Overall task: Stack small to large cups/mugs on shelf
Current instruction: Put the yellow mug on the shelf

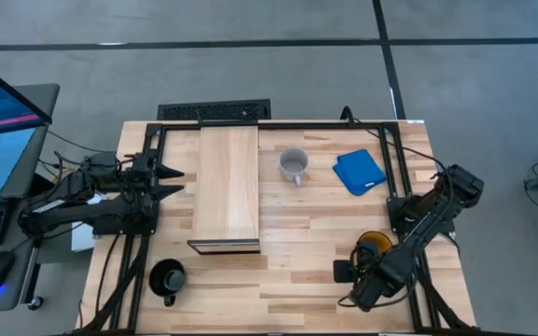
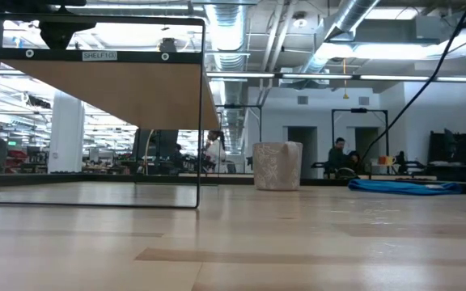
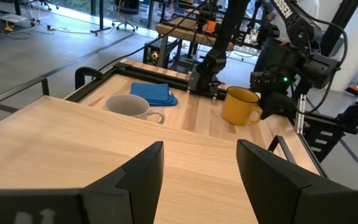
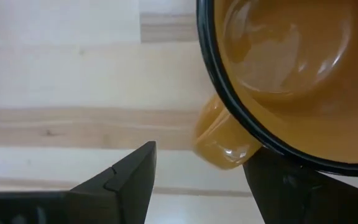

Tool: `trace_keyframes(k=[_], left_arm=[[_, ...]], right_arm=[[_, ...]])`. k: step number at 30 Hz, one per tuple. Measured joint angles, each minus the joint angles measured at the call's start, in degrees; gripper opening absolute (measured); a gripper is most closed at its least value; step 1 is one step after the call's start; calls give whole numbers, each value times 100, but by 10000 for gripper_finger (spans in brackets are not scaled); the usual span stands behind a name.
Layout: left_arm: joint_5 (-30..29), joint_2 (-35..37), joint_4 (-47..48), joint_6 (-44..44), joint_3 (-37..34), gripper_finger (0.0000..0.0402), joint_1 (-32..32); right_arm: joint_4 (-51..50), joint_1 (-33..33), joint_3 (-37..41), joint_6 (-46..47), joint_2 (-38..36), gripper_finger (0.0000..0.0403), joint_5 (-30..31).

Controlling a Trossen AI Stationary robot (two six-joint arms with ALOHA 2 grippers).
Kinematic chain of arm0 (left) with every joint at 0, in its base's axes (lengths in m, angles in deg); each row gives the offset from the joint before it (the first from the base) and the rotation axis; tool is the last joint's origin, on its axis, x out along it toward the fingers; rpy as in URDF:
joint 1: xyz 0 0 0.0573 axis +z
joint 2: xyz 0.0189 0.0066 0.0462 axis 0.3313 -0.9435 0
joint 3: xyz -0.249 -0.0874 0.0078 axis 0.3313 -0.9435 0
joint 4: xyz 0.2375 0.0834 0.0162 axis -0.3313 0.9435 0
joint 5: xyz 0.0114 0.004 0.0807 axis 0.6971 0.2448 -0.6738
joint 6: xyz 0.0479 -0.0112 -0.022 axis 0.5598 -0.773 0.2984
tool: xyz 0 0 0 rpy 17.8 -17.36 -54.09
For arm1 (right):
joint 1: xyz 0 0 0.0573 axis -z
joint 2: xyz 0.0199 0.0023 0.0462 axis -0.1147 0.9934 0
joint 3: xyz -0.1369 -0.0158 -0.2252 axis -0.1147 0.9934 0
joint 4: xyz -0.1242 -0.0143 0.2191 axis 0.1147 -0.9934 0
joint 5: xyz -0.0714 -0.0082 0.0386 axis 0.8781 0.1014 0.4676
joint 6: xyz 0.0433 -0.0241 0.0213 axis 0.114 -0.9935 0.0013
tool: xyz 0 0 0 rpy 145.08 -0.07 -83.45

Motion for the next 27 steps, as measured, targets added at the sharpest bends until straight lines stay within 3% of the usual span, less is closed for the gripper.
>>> trace_keyframes(k=[11, 27], left_arm=[[0, 2, 0, 4, 0, 194, 2], [1, 1, 2, 4, 0, 194, 2]], right_arm=[[-598, 18, 0, -63, 0, 260, -207], [9, -19, 337, -211, 0, 260, -136]])
